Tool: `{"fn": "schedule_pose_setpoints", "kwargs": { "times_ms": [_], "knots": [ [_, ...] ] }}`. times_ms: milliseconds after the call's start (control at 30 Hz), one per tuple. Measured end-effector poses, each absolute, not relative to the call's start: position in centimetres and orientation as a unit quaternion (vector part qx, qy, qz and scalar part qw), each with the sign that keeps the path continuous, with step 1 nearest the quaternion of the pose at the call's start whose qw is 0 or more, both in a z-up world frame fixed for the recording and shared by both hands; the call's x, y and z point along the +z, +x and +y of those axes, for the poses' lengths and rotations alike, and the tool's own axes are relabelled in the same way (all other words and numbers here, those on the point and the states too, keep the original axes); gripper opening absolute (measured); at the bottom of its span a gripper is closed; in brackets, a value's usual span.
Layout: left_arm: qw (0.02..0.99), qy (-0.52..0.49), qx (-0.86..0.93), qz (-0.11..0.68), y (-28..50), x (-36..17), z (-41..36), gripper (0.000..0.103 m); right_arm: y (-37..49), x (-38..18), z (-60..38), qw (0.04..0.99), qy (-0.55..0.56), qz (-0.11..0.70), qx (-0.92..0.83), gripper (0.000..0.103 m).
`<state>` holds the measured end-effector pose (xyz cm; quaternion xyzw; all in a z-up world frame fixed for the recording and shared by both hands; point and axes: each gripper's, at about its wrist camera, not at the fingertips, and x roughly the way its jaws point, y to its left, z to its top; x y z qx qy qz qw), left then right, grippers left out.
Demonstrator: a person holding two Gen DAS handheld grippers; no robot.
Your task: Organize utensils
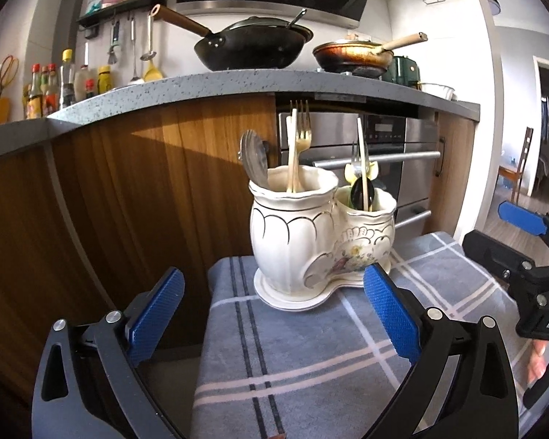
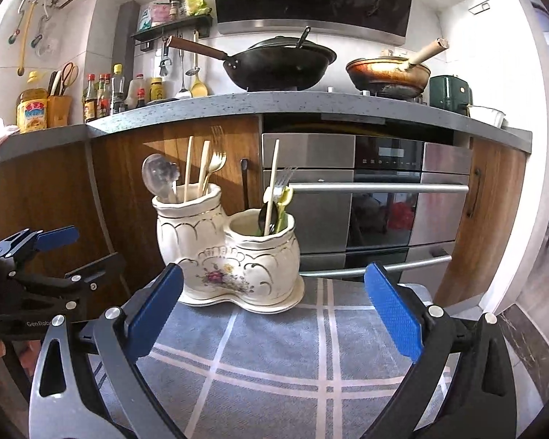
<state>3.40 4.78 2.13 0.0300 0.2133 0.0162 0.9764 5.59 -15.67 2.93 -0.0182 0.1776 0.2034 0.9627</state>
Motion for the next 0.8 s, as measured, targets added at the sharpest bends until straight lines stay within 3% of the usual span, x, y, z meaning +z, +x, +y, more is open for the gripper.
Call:
{"fn": "schedule_pose_setpoints", "kwargs": {
  "times_ms": [800],
  "knots": [
    [0.978, 0.03, 0.008, 0.205, 2.57, 2.28, 4.38, 0.098, 5.3, 2.75, -16.33, 0.964, -0.01, 0.184, 0.194, 0.098]
  ]
}}
